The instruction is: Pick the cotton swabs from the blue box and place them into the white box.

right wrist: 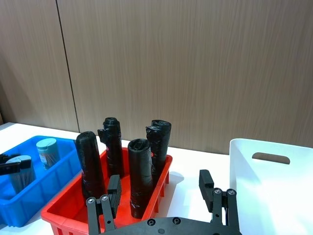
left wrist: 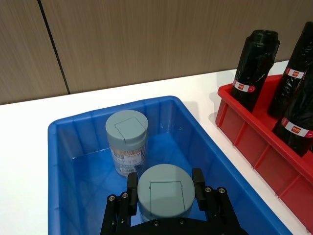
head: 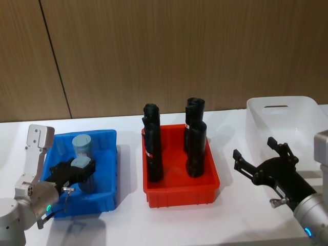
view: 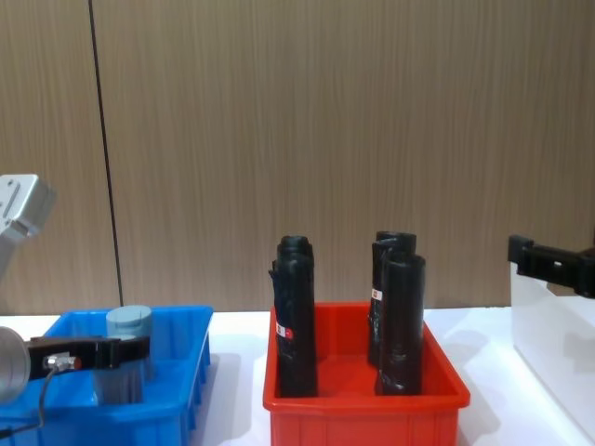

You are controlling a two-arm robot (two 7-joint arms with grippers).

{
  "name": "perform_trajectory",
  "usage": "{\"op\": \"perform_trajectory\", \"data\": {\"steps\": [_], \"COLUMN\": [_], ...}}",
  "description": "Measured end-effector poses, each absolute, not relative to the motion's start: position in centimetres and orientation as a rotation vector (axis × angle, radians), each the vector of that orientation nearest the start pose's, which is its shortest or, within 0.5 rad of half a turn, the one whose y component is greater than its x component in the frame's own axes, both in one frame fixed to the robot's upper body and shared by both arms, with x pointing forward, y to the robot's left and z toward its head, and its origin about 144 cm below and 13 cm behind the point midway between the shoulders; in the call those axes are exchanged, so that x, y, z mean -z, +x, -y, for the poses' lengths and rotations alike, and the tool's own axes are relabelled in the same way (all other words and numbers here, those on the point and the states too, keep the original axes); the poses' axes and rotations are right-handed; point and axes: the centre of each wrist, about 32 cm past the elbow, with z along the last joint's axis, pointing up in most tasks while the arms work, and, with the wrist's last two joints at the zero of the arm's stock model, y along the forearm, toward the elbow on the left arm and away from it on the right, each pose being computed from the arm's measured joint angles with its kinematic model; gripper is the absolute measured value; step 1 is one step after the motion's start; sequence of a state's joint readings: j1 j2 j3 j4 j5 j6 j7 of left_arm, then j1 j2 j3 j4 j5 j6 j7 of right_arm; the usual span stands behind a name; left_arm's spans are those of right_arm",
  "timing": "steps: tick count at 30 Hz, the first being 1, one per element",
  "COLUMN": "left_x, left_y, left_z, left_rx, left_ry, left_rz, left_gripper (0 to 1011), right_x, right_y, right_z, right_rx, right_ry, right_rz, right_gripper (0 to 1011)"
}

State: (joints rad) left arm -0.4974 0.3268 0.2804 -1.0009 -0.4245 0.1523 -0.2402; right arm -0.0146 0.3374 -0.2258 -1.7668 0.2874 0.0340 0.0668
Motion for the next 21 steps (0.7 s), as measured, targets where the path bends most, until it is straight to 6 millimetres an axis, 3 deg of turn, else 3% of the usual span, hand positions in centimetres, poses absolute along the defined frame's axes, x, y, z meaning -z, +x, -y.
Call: {"op": "perform_trajectory", "data": {"steps": [12, 21], "left_x": [-117.4, -121.4], "left_y": [58.1, 57.5], "left_z": [-30.4, -29.9], "left_rx": [-1.249, -1.183], "left_ry": [0.135, 0.108], "left_rz": [-0.166, -0.046], "left_gripper": [670, 669], "right_x": [-118.9, -118.9], "right_y": [44.3, 44.3], "right_z": [23.7, 23.7], "right_rx": [1.23, 1.229], "right_ry": [0.026, 0.026], "right_rz": [0.075, 0.075], "right_gripper": [1002, 1002]}}
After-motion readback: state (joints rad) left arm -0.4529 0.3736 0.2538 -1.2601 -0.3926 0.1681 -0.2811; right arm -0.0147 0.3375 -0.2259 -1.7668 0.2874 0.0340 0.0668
